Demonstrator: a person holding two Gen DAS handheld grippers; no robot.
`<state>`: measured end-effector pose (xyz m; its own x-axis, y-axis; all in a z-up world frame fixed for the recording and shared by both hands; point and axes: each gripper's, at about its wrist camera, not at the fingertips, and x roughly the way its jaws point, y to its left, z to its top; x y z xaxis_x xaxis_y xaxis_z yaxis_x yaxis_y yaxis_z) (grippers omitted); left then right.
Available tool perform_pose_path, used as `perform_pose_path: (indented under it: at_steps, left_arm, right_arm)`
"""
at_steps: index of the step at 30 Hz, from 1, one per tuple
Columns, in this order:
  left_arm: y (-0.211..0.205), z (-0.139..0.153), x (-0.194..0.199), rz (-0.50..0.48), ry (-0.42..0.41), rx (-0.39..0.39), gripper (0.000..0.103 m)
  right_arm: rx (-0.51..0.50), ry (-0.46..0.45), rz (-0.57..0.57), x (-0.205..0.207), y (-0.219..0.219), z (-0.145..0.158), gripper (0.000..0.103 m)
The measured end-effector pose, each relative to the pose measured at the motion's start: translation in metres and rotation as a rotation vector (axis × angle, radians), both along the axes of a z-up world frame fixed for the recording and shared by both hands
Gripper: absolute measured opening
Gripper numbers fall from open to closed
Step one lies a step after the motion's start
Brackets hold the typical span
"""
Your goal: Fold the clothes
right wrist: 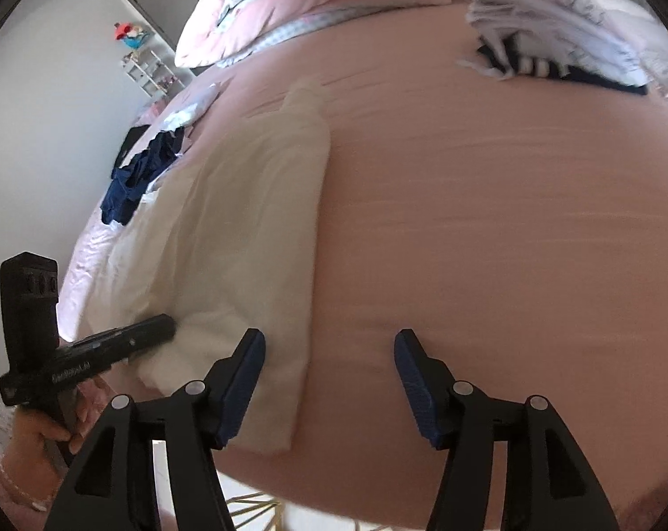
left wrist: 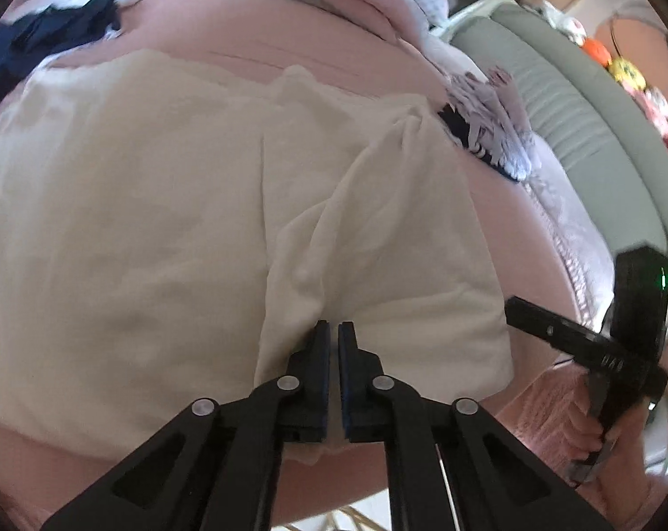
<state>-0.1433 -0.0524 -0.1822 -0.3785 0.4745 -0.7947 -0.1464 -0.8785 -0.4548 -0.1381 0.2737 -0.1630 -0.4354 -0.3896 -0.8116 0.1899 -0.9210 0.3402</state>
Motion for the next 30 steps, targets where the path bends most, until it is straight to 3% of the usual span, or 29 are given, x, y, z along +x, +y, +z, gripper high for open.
perform_pose_path:
  at_steps: [2, 5, 8, 10, 18, 22, 24, 25, 28, 30]
  left_arm:
    - [0.015, 0.009, -0.002, -0.013, 0.015, -0.025, 0.005]
    - [0.033, 0.028, -0.010, -0.081, 0.116, -0.002, 0.006]
    - [0.053, 0.035, -0.034, -0.116, 0.162, 0.010, 0.006]
    - [0.063, 0.035, -0.052, -0.147, 0.175, -0.015, 0.006]
    - [0.083, 0.023, -0.106, -0.217, 0.156, -0.089, 0.006]
    - [0.078, 0.006, -0.117, -0.204, 0.144, -0.149, 0.006]
    - [0.064, -0.001, -0.121, -0.139, 0.138, -0.223, 0.010]
    - [0.056, -0.004, -0.123, -0.109, 0.131, -0.268, 0.008]
    - [0.023, 0.005, -0.123, -0.017, 0.092, -0.171, 0.008]
    - [0.021, 0.024, -0.113, -0.041, 0.166, -0.132, 0.009]
  right_arm:
    - [-0.028, 0.045, 0.016, 0.008, 0.000, 0.011, 0.059]
    - [-0.078, 0.093, 0.065, 0.016, -0.003, 0.020, 0.060]
    - [0.063, 0.000, 0.086, 0.007, -0.028, -0.003, 0.060]
    - [0.057, -0.035, 0.068, 0.004, -0.026, -0.009, 0.060]
    - [0.108, 0.077, 0.037, -0.076, -0.026, 0.036, 0.060]
    - [0.128, 0.094, 0.108, -0.125, -0.052, 0.028, 0.060]
    - [0.163, 0.090, 0.130, -0.142, -0.064, 0.012, 0.060]
    - [0.126, 0.083, 0.115, -0.144, -0.056, 0.008, 0.060]
    - [-0.004, 0.058, 0.062, -0.147, -0.028, -0.002, 0.063]
    - [-0.061, 0.052, 0.032, -0.149, -0.017, -0.002, 0.063]
